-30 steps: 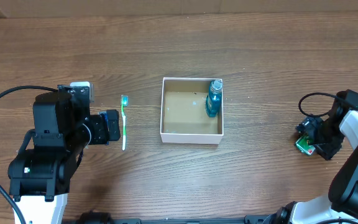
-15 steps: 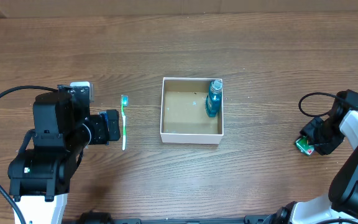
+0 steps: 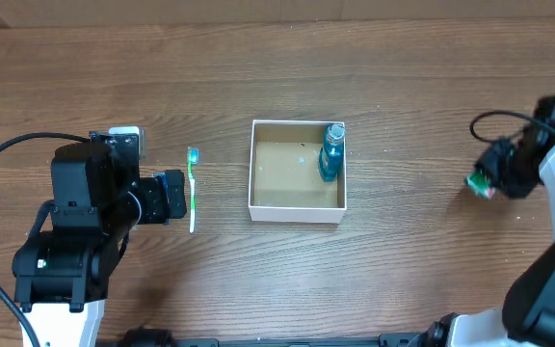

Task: Pack container
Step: 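Carry the soap into the box, release, withdraw right gripper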

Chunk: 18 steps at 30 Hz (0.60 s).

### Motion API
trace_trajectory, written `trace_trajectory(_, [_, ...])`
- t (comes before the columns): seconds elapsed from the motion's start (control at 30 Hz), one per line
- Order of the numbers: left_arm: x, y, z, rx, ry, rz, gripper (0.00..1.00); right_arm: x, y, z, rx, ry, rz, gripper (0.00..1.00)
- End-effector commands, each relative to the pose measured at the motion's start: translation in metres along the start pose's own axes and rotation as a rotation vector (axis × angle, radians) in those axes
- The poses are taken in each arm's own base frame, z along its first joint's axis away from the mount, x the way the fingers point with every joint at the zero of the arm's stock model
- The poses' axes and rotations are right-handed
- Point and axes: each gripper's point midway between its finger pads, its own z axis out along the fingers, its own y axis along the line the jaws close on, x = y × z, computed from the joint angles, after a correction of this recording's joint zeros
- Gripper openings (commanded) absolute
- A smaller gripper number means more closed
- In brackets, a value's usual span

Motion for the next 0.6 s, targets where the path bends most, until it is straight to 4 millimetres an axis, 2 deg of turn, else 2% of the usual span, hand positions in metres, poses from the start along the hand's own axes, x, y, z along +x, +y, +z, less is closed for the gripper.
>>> trace_trajectory(0.0, [-0.008, -0.005, -0.007, 0.018, -0.027, 0.000, 1.00, -0.005, 0.070, -0.080, -0.129, -0.153, -0.259, 0.09])
trace_trajectory(0.07, [-0.008, -0.005, -0.007, 0.018, -0.027, 0.000, 1.00, 0.018, 0.116, -0.123, -0.211, -0.225, -0.430, 0.08])
trace_trajectory(0.17, [-0.008, -0.005, -0.007, 0.018, -0.027, 0.001, 1.00, 0.066, 0.169, -0.173, -0.352, -0.331, -0.637, 0.08])
trace_trajectory(0.27, [-0.008, -0.005, -0.007, 0.018, -0.027, 0.000, 1.00, 0.109, 0.198, -0.196, -0.448, -0.348, -0.772, 0.08])
trace_trajectory(0.33, [-0.008, -0.005, -0.007, 0.018, -0.027, 0.000, 1.00, 0.149, 0.220, -0.194, -0.495, -0.301, -0.891, 0.08])
trace_trajectory(0.4, [-0.008, -0.005, -0.007, 0.018, -0.027, 0.000, 1.00, 0.172, 0.232, -0.185, -0.499, -0.263, -0.959, 0.08])
trace_trajectory(0.47, [-0.008, -0.005, -0.007, 0.018, -0.027, 0.000, 1.00, 0.188, 0.241, -0.171, -0.464, -0.241, -1.012, 0.08])
trace_trajectory(0.57, [-0.008, -0.005, -0.007, 0.018, -0.026, 0.000, 1.00, 0.211, 0.262, -0.137, -0.402, -0.202, -1.090, 0.08])
